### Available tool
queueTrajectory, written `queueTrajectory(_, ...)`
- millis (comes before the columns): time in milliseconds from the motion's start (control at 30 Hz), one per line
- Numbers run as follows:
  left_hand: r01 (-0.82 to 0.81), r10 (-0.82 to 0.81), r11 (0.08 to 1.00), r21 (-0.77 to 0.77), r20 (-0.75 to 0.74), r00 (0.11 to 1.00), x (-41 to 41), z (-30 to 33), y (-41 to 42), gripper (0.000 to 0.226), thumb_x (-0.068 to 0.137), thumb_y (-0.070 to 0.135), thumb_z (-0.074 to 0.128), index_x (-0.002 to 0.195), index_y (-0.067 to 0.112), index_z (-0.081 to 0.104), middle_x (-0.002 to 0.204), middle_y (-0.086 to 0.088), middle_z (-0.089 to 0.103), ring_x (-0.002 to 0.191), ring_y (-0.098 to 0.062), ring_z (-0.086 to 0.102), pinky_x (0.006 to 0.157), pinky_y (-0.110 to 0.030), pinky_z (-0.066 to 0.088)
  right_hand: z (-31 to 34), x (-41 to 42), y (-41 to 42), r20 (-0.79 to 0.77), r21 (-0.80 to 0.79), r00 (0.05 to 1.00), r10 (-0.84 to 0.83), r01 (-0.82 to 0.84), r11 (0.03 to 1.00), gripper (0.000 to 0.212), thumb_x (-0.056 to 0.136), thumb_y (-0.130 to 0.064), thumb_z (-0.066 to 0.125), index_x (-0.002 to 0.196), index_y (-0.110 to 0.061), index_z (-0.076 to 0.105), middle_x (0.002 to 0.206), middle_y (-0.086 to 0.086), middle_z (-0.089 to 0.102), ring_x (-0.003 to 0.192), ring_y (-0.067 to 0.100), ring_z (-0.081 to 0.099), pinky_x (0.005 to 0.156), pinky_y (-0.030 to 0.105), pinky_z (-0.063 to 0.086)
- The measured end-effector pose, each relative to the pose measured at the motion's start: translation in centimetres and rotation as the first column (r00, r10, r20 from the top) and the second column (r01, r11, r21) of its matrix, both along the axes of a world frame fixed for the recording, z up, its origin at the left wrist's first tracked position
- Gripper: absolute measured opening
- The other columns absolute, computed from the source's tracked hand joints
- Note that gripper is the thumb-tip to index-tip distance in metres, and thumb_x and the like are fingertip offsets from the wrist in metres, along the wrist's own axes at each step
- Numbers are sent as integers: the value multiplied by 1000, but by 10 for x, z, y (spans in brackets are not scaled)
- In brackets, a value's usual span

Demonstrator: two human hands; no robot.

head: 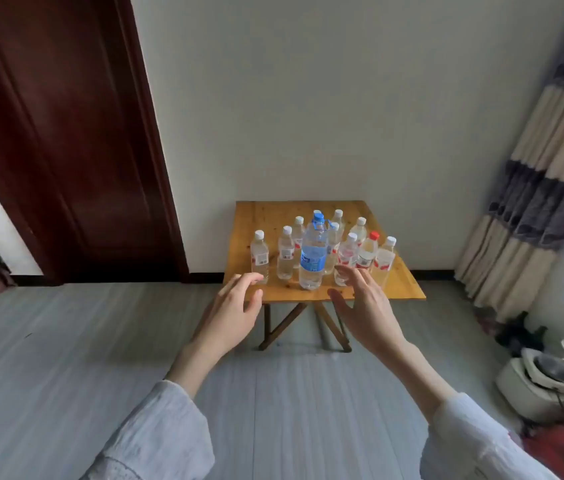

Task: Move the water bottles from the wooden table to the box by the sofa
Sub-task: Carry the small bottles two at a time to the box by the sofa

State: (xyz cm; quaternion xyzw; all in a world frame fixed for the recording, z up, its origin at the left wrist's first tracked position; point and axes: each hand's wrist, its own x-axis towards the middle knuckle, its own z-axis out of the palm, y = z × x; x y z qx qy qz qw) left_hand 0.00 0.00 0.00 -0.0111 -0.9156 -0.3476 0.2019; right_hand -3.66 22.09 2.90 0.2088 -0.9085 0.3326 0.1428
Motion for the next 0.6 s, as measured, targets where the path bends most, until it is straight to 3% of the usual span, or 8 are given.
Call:
queueTrajectory(200, -57, 36, 985, 164, 127, 991, -114, -14, -32, 27, 91, 25, 46, 118, 27, 51, 114, 8, 54, 103, -6, 51, 80, -20, 41, -23, -118, -35, 130, -77, 991, 21, -11, 997, 41, 87, -22, 56, 126, -17, 45, 122, 6, 56, 104, 18, 56, 88, 31, 47)
queueTrajectory(333, -95, 42, 966, 241, 217, 975, -174, -42, -58, 29, 91, 26, 47, 120, 26, 50, 111, 11, 52, 103, -5, 51, 78, -15, 41, -38, -186, -62, 216, -85, 976, 35, -17, 996, 38, 88, -20, 55, 124, -13, 46, 121, 8, 57, 107, 20, 57, 91, 36, 49)
queueTrajectory(467, -112, 37, 960, 258, 278, 960, -232, -67, -86, 30, 90, 24, 49, 120, 23, 51, 113, 9, 53, 101, -6, 51, 81, -19, 41, -56, -240, -91, 279, -75, 960, 21, 1, 997, 36, 88, -18, 54, 123, -11, 48, 116, 11, 59, 105, 21, 58, 91, 39, 49)
queueTrajectory(600, -119, 26, 953, 278, 316, 948, -310, -98, -119, 32, 90, 23, 50, 121, 19, 52, 122, 1, 53, 106, -11, 53, 83, -24, 44, -84, -306, -130, 374, -78, 926, -49, 84, 993, 33, 88, -17, 54, 120, -12, 51, 111, 11, 61, 95, 22, 61, 85, 33, 50)
